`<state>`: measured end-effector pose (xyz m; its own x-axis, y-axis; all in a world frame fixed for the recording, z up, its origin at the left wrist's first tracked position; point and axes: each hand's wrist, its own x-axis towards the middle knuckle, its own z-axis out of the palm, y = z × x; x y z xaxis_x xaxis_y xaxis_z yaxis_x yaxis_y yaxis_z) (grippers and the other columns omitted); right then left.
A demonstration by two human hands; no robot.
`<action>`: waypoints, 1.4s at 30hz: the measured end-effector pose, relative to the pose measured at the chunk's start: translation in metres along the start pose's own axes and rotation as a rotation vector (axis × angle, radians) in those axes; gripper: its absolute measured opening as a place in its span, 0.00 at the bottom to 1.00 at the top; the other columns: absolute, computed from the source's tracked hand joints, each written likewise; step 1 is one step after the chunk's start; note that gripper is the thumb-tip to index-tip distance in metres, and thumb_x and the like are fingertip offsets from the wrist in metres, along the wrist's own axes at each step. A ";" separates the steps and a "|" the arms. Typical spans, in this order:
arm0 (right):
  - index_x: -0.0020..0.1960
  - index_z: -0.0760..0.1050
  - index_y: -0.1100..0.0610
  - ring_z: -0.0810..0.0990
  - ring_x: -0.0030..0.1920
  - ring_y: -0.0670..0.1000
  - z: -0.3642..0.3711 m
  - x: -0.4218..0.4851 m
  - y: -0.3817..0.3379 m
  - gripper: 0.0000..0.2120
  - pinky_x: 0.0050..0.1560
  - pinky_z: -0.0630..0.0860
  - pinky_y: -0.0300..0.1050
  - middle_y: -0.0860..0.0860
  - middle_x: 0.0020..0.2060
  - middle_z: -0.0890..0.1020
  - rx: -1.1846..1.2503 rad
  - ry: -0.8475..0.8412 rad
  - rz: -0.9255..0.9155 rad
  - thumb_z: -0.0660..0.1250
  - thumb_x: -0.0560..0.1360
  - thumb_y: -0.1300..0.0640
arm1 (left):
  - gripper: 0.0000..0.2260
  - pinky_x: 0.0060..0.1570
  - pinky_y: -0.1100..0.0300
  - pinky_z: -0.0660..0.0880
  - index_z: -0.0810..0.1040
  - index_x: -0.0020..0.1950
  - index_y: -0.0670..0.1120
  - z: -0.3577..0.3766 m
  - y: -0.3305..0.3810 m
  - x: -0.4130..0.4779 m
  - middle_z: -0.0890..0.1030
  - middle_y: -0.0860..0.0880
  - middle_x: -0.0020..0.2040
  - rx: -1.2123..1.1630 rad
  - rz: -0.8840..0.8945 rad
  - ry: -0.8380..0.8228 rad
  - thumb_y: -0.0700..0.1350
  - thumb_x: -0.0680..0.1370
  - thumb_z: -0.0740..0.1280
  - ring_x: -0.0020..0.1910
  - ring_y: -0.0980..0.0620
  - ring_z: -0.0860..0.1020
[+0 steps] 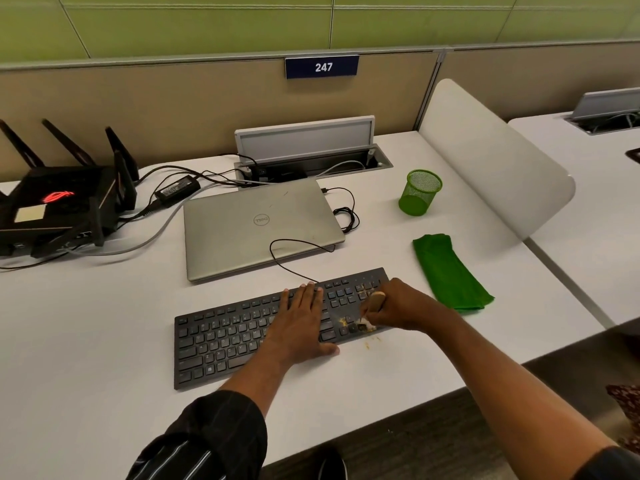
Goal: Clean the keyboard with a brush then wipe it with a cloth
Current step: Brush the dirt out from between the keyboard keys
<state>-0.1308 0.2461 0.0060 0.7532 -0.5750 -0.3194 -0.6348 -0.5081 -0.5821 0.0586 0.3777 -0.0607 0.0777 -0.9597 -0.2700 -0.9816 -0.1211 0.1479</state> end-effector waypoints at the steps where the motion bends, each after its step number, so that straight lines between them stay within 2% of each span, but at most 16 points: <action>1: 0.42 0.86 0.55 0.83 0.38 0.43 -0.001 -0.002 0.000 0.07 0.40 0.79 0.41 0.49 0.40 0.87 -0.002 -0.022 0.003 0.71 0.68 0.63 | 0.55 0.79 0.41 0.38 0.37 0.82 0.42 0.000 0.000 0.000 0.40 0.42 0.83 0.000 0.000 -0.001 0.73 0.74 0.63 0.82 0.44 0.39; 3: 0.44 0.86 0.57 0.81 0.36 0.38 -0.002 -0.004 0.001 0.08 0.39 0.78 0.35 0.47 0.42 0.87 -0.018 -0.045 0.008 0.71 0.68 0.64 | 0.55 0.79 0.41 0.39 0.36 0.82 0.43 0.000 0.000 0.000 0.39 0.42 0.83 0.006 0.000 -0.006 0.73 0.74 0.63 0.82 0.44 0.39; 7: 0.42 0.86 0.53 0.84 0.40 0.41 -0.003 -0.005 0.002 0.08 0.42 0.80 0.38 0.46 0.42 0.87 0.105 0.057 0.006 0.71 0.69 0.63 | 0.55 0.79 0.41 0.39 0.36 0.82 0.43 0.001 0.000 0.000 0.39 0.42 0.83 0.007 -0.003 -0.005 0.73 0.74 0.63 0.82 0.44 0.39; 11: 0.46 0.87 0.55 0.82 0.42 0.37 0.000 -0.002 -0.002 0.07 0.46 0.77 0.34 0.47 0.45 0.87 0.089 0.148 -0.087 0.72 0.71 0.62 | 0.55 0.79 0.41 0.39 0.37 0.82 0.43 0.000 0.001 0.000 0.39 0.42 0.83 -0.004 -0.004 -0.006 0.73 0.74 0.63 0.82 0.44 0.39; 15: 0.49 0.86 0.57 0.80 0.39 0.40 0.004 -0.001 -0.009 0.07 0.44 0.78 0.39 0.50 0.45 0.87 -0.027 0.037 -0.152 0.72 0.73 0.62 | 0.54 0.79 0.41 0.38 0.37 0.82 0.43 -0.002 0.002 0.000 0.40 0.42 0.83 0.000 -0.007 -0.005 0.73 0.74 0.63 0.82 0.44 0.39; 20: 0.46 0.86 0.57 0.83 0.42 0.47 -0.002 0.002 -0.011 0.07 0.45 0.80 0.48 0.51 0.43 0.87 -0.150 -0.052 -0.133 0.70 0.71 0.61 | 0.54 0.79 0.40 0.39 0.37 0.82 0.43 -0.003 0.002 -0.001 0.40 0.42 0.83 -0.002 -0.007 -0.009 0.73 0.74 0.63 0.82 0.44 0.39; 24: 0.46 0.87 0.54 0.82 0.40 0.38 -0.003 0.009 -0.019 0.06 0.42 0.76 0.34 0.45 0.41 0.86 0.013 0.092 -0.088 0.71 0.72 0.59 | 0.54 0.79 0.40 0.41 0.38 0.82 0.42 -0.004 0.002 -0.002 0.41 0.42 0.83 -0.003 -0.002 -0.003 0.72 0.74 0.63 0.82 0.44 0.40; 27: 0.42 0.85 0.55 0.84 0.43 0.45 0.009 0.020 -0.022 0.06 0.49 0.77 0.41 0.47 0.41 0.87 -0.023 0.190 -0.064 0.69 0.73 0.57 | 0.54 0.79 0.40 0.40 0.38 0.82 0.42 -0.004 0.002 -0.002 0.42 0.42 0.83 0.000 0.000 0.006 0.72 0.74 0.63 0.82 0.44 0.41; 29: 0.36 0.83 0.55 0.83 0.41 0.44 0.018 0.025 -0.023 0.08 0.45 0.77 0.43 0.46 0.40 0.86 0.008 0.227 -0.037 0.68 0.72 0.59 | 0.54 0.79 0.40 0.40 0.39 0.82 0.42 -0.004 0.001 -0.001 0.42 0.42 0.83 0.004 0.000 0.007 0.73 0.74 0.63 0.82 0.44 0.41; 31: 0.32 0.79 0.53 0.80 0.36 0.41 0.027 0.026 -0.025 0.11 0.37 0.74 0.39 0.45 0.35 0.84 0.082 0.234 -0.036 0.67 0.71 0.61 | 0.54 0.79 0.40 0.39 0.39 0.82 0.42 -0.004 0.000 -0.001 0.42 0.42 0.83 0.005 0.002 0.008 0.73 0.74 0.63 0.82 0.44 0.41; 33: 0.34 0.81 0.58 0.79 0.34 0.38 0.031 0.024 -0.027 0.09 0.32 0.72 0.35 0.47 0.34 0.84 0.078 0.187 -0.050 0.68 0.72 0.63 | 0.54 0.79 0.41 0.38 0.38 0.82 0.42 -0.003 0.000 -0.001 0.42 0.42 0.83 0.004 0.002 0.005 0.73 0.74 0.63 0.82 0.44 0.41; 34: 0.36 0.82 0.60 0.80 0.35 0.39 0.031 0.024 -0.026 0.08 0.32 0.73 0.36 0.49 0.35 0.85 0.066 0.151 -0.062 0.68 0.72 0.63 | 0.54 0.79 0.41 0.38 0.38 0.82 0.42 -0.003 0.000 0.000 0.42 0.42 0.83 0.004 0.002 0.004 0.73 0.74 0.63 0.82 0.44 0.41; 38: 0.32 0.80 0.52 0.84 0.40 0.45 0.020 0.025 -0.020 0.07 0.40 0.81 0.45 0.48 0.37 0.86 0.056 0.051 -0.069 0.68 0.68 0.58 | 0.54 0.79 0.40 0.39 0.38 0.82 0.42 -0.002 -0.001 0.000 0.42 0.42 0.83 0.004 0.004 0.009 0.73 0.74 0.63 0.82 0.44 0.41; 42: 0.44 0.87 0.54 0.84 0.45 0.42 0.012 0.027 -0.019 0.04 0.48 0.81 0.42 0.47 0.45 0.87 0.069 0.100 -0.088 0.72 0.72 0.58 | 0.53 0.79 0.40 0.39 0.39 0.82 0.42 -0.001 -0.001 0.000 0.42 0.42 0.83 0.012 0.008 0.013 0.73 0.74 0.62 0.82 0.43 0.41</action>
<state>-0.0965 0.2477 -0.0009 0.7822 -0.5930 -0.1909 -0.5511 -0.5157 -0.6560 0.0598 0.3776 -0.0599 0.0719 -0.9638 -0.2568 -0.9842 -0.1103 0.1385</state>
